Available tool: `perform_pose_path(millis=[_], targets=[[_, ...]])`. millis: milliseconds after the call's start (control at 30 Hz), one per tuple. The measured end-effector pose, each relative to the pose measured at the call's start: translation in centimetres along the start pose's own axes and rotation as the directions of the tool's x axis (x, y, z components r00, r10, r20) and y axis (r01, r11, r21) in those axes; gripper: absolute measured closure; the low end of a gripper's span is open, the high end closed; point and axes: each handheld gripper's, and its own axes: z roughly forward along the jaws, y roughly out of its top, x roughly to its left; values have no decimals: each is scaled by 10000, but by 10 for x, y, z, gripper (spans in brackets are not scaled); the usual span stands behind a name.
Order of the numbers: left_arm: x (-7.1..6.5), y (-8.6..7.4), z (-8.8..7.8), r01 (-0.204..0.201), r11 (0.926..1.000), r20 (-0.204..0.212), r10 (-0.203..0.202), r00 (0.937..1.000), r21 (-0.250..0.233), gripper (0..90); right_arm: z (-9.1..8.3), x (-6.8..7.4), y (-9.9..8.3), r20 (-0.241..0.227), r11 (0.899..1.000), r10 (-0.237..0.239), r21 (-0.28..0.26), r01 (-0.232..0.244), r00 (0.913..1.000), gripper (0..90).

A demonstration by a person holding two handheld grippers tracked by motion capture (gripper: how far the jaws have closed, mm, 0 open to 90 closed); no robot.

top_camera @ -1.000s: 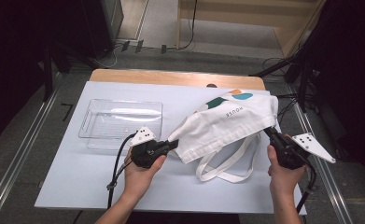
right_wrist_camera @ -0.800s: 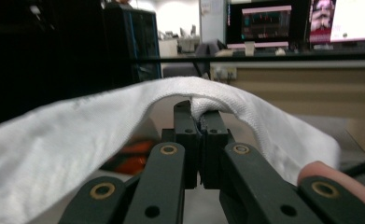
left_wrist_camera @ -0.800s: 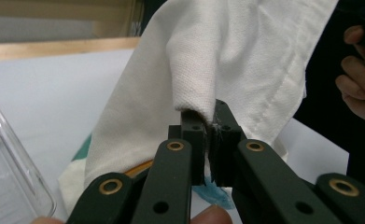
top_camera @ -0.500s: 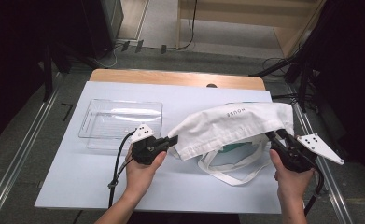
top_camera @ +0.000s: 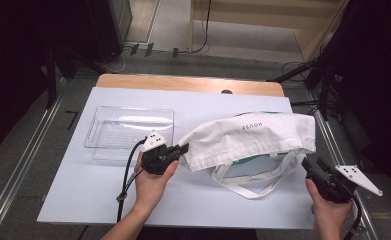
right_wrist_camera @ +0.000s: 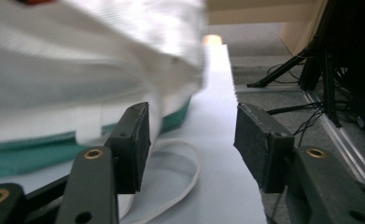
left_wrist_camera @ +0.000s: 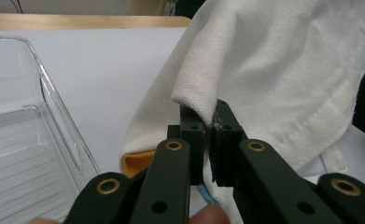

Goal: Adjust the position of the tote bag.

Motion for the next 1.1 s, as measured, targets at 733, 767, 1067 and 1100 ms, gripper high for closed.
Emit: perform_pose_path(millis=[733, 767, 1067, 1100], targets=[[-15, 9, -2, -586, 9958, 862, 646, 9942, -706, 882, -2, 29, 31, -572, 9663, -233, -2574, 78, 9981, 845], [-15, 9, -2, -586, 9958, 862, 646, 9942, -706, 882, -7, 32, 33, -584, 9611, -299, -2760, 126, 9978, 845], [-7, 11, 12, -392, 9981, 100, 397, 9992, -473, 554, -21, 36, 26, 97, 9500, -703, -3043, 699, 9975, 842], [-9, 9, 11, -440, 9983, -115, 436, 9990, -375, 377, -16, 33, 20, 108, 9571, -452, -2859, 464, 9989, 841]])
